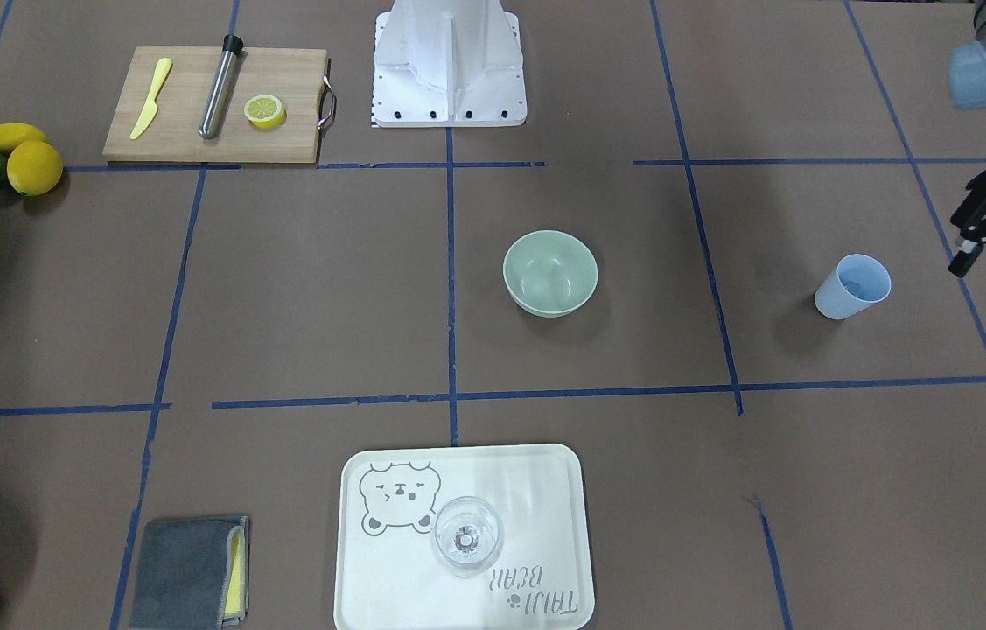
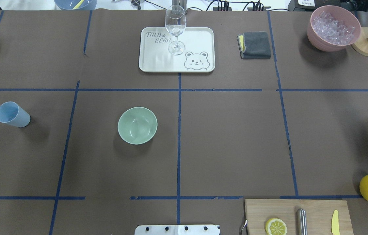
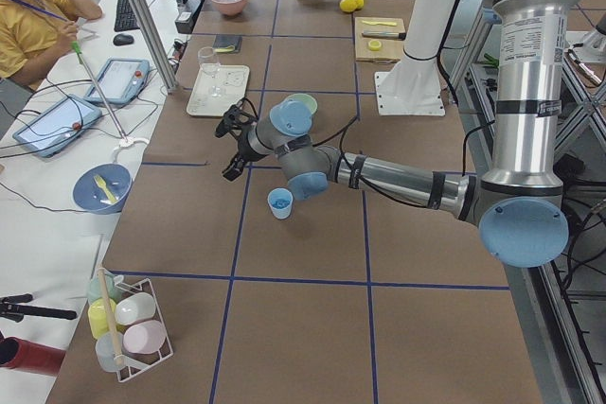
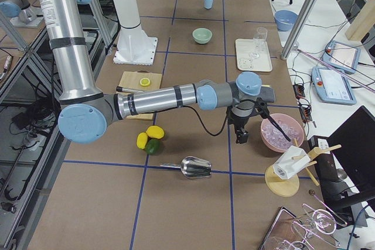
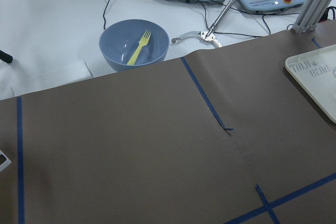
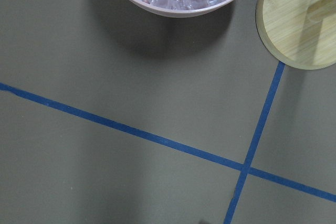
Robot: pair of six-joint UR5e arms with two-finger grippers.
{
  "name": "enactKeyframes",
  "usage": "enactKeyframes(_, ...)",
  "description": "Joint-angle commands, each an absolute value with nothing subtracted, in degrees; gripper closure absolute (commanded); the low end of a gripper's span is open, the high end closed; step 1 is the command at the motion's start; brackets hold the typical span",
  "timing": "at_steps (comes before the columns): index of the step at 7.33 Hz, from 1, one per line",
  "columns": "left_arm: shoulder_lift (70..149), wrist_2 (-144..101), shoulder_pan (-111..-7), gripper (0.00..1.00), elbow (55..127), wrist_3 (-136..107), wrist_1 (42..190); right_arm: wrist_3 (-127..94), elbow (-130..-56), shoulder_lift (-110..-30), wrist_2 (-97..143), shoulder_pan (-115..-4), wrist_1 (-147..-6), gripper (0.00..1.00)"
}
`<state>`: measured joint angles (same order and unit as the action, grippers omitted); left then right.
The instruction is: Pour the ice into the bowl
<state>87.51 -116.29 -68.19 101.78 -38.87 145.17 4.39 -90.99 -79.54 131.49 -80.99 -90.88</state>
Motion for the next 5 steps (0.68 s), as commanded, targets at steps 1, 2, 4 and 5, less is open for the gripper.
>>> enactKeyframes(1,80.6,-102.7,-57.1,0.00,104.1,-44.4,148.5,4.3,-91.1,-79.9,131.6,-81.1,-90.9,0.00)
enactKeyframes(2,77.2,-100.4,-53.4,0.00,104.1,-47.7,152.8,4.3,-91.1,-79.9,131.7,-81.3,-90.9,0.00)
enactKeyframes(4,72.4,-89.9,-45.5,0.00,104.2,-51.5,155.6,4.3,-91.1,-79.9,131.7,-81.4,-90.9,0.00)
enactKeyframes(5,71.8,-88.0,-42.5,0.00,104.2,-54.2,155.9,4.3,-91.1,-80.0,131.7,-81.4,-90.9,0.00)
